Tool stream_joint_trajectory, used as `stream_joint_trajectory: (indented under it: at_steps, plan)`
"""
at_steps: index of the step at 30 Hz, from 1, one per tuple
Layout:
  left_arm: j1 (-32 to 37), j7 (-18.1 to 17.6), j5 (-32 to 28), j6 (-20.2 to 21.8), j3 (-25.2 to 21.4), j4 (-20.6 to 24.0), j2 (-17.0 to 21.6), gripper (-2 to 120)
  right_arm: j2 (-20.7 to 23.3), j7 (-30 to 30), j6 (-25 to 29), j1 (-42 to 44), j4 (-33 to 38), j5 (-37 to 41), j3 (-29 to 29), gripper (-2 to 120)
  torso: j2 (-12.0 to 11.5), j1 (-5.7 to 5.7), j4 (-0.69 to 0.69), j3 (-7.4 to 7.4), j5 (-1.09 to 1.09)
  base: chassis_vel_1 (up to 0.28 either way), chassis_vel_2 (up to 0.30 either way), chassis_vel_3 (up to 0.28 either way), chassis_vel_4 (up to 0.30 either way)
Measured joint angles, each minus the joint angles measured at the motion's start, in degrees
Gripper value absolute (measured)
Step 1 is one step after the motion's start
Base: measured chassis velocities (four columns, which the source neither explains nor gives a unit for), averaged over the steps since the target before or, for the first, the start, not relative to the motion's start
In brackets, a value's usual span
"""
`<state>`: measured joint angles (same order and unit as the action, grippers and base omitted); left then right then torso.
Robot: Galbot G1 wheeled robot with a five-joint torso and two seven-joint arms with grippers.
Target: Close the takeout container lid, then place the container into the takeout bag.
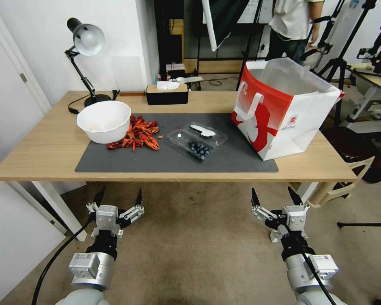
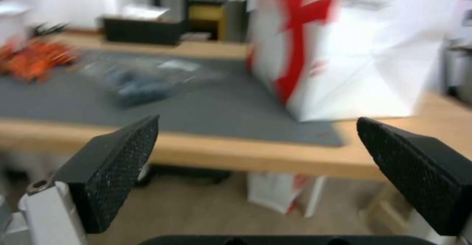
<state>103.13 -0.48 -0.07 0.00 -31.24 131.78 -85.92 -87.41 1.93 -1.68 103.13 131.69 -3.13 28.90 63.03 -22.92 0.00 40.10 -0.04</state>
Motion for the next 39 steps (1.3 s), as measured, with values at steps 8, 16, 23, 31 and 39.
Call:
stream_joint_trajectory:
  at_steps: [8, 16, 23, 31, 39]
  plan:
    - [-0.2, -13.31, -2.89, -0.13, 10.73, 0.16, 1.29, 100, -1.78, 2.57, -2.17, -0.48, -0.55, -2.83, -3.27, 100, 0.0, 0.0, 0.0, 0.0, 0.05, 0.0, 0.0, 0.0, 0.0]
    - [-0.45, -16.82, -3.86, 0.24, 13.96, -0.06, 1.7, 100, -1.55, 2.42, -2.17, -0.79, -0.49, -2.47, -2.95, 100, 0.0, 0.0, 0.0, 0.0, 0.04, 0.0, 0.0, 0.0, 0.0]
    - [-0.51, -16.0, -4.34, 0.37, 13.17, -0.1, 1.92, 100, -1.09, 2.03, -2.1, -1.1, -0.55, -2.23, -2.59, 100, 0.0, 0.0, 0.0, 0.0, 0.04, 0.0, 0.0, 0.0, 0.0]
    - [-0.66, -13.58, -6.12, -0.06, 9.46, 0.16, 3.09, 100, 2.88, 3.42, -4.31, -5.6, -2.93, 9.1, -2.4, 100, 0.0, 0.0, 0.0, 0.0, 0.05, 0.0, 0.0, 0.0, 0.0]
    - [-0.79, -12.66, -6.71, -0.24, 7.8, -0.06, 3.91, 100, 9.5, 4.82, -9.08, -13.36, -3.83, 27.46, -1.44, 100, 0.0, -0.01, 0.03, 0.0, 0.04, 0.0, 0.0, 0.0, 0.0]
